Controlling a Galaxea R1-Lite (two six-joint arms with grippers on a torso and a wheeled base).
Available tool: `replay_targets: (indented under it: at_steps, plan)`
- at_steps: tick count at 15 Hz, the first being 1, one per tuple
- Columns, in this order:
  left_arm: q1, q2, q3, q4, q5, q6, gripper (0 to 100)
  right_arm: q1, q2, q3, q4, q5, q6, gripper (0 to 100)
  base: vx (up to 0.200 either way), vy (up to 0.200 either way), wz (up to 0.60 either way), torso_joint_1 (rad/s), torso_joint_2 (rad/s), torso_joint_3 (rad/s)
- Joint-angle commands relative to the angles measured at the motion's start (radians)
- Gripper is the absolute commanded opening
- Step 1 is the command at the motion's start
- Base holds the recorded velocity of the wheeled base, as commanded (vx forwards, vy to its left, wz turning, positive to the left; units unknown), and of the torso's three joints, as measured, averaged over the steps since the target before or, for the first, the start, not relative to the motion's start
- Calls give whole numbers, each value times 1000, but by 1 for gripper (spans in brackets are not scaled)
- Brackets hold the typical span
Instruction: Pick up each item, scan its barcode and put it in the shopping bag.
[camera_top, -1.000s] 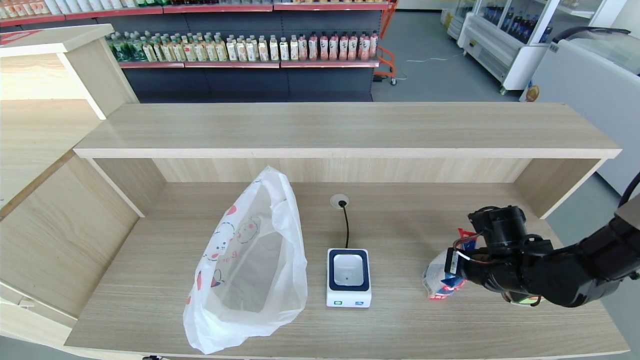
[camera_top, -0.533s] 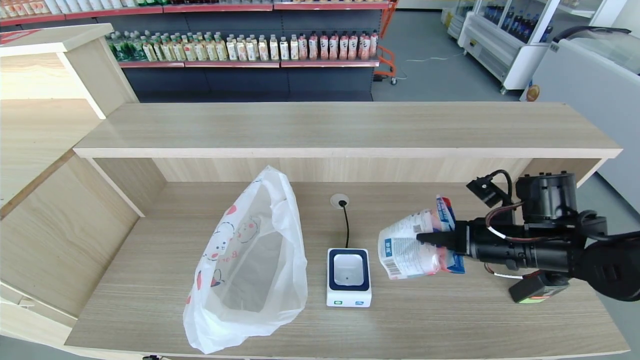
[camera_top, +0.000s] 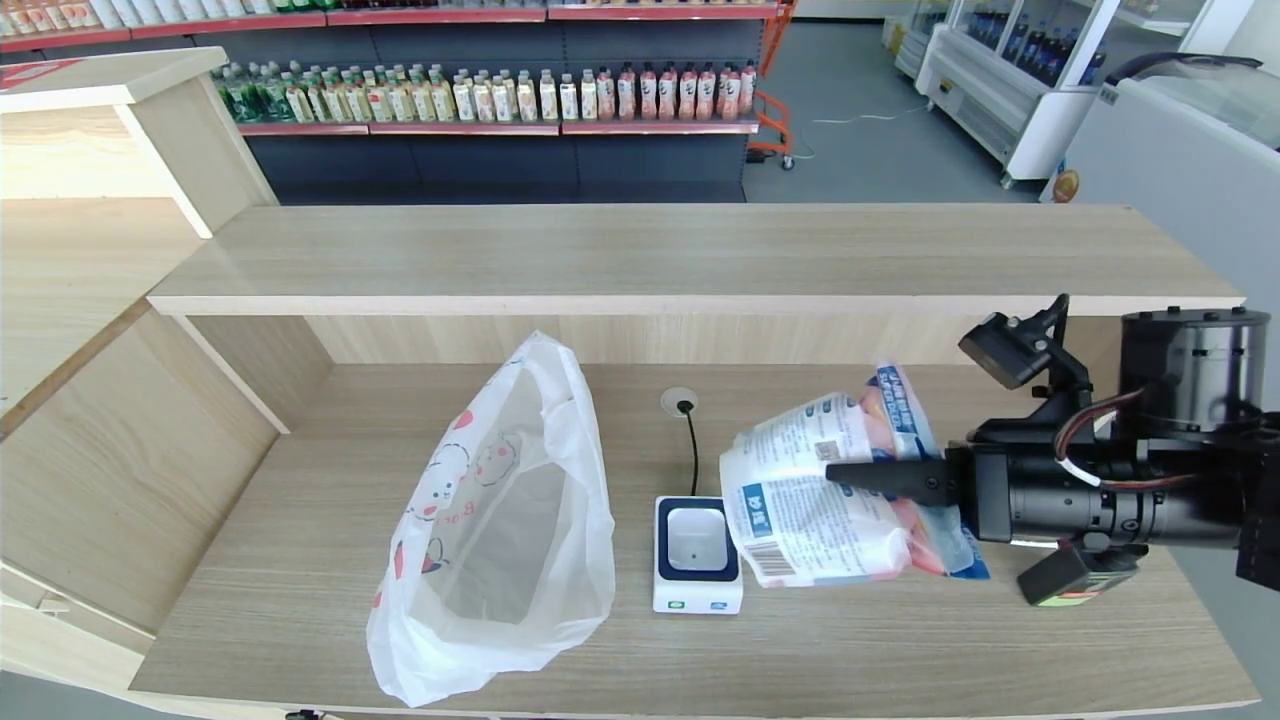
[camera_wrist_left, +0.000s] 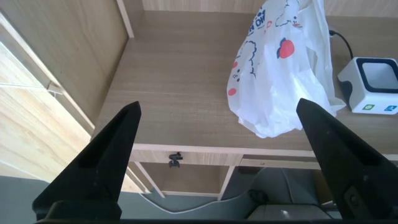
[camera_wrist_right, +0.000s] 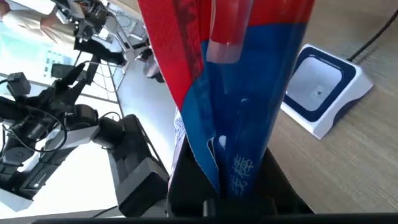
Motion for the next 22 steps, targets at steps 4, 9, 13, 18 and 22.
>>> replay_targets:
  at_steps: [4,9,13,18,22]
  plan:
    - [0,0,0,0,0,0,100,76,-72,24,9,20,18,0,0,0,0,0,0,0]
    - [0,0,0,0,0,0,100,142,-162,36,100,20,137,0,0,0,0,0,0,0]
    - [0,0,0,0,0,0,100,134,-184,44,196,13,137,0,0,0,0,0,0,0]
    - [0,0,0,0,0,0,100,117,-170,35,190,12,136,0,0,0,0,0,0,0]
    - [0,0,0,0,0,0,100,116,-165,31,187,12,136,0,0,0,0,0,0,0]
